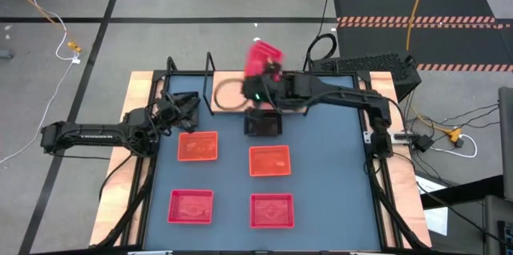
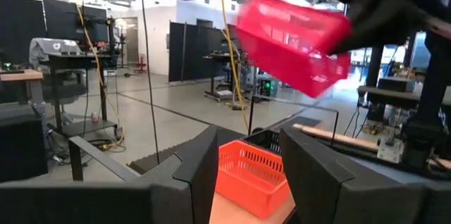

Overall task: Stack baskets on shelf by color
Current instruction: Put the right red bin on the shelf

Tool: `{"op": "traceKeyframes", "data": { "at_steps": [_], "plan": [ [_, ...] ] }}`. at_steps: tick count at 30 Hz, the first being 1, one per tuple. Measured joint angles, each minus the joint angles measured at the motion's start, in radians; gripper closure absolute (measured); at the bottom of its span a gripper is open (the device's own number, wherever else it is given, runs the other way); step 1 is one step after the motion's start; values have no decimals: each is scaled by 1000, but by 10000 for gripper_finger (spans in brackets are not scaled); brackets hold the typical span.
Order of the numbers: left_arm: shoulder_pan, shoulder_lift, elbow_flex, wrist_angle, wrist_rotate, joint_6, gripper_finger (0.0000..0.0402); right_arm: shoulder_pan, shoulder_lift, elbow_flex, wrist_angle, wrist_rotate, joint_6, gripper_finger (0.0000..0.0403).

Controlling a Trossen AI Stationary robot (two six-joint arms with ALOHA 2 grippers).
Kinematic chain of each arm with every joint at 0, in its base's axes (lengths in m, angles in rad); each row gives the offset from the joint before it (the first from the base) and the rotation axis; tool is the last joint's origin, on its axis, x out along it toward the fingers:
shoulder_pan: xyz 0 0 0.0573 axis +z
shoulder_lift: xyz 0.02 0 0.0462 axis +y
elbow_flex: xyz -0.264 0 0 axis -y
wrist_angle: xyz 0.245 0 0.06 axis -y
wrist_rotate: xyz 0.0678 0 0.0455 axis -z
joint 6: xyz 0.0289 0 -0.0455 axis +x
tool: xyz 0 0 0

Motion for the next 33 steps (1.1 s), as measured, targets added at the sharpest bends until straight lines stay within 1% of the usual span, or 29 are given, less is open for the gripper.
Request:
{"op": "traceKeyframes", "data": {
  "at_steps": [2,4,6,8,11,13,17,19,23,29,33],
  "plan": [
    [0,0,0,-20,0,1,250,-34,38,-11,159,-123,-105,402],
    [0,0,0,-42,0,4,250,-64,84,-27,281,-230,-133,402],
    [0,0,0,-66,0,4,250,-88,133,-41,359,-295,-150,402],
    [0,0,0,-89,0,-1,250,-107,180,-47,399,-285,-178,402],
    [0,0,0,-128,0,-28,250,-134,242,-49,415,-216,-199,402],
    [0,0,0,-149,0,-46,250,-150,276,-49,416,-188,-198,402],
    [0,0,0,-157,0,-69,250,-174,328,-50,441,-191,-200,402],
    [0,0,0,-157,0,-79,250,-177,346,-50,444,-229,-194,403],
    [0,0,0,-156,0,-78,250,-174,354,-50,424,-348,-140,403],
    [0,0,0,-154,0,-75,250,-169,344,-50,413,-355,-119,402],
    [0,0,0,-154,0,-75,250,-173,344,-78,439,-397,-77,393]
  ]
}}
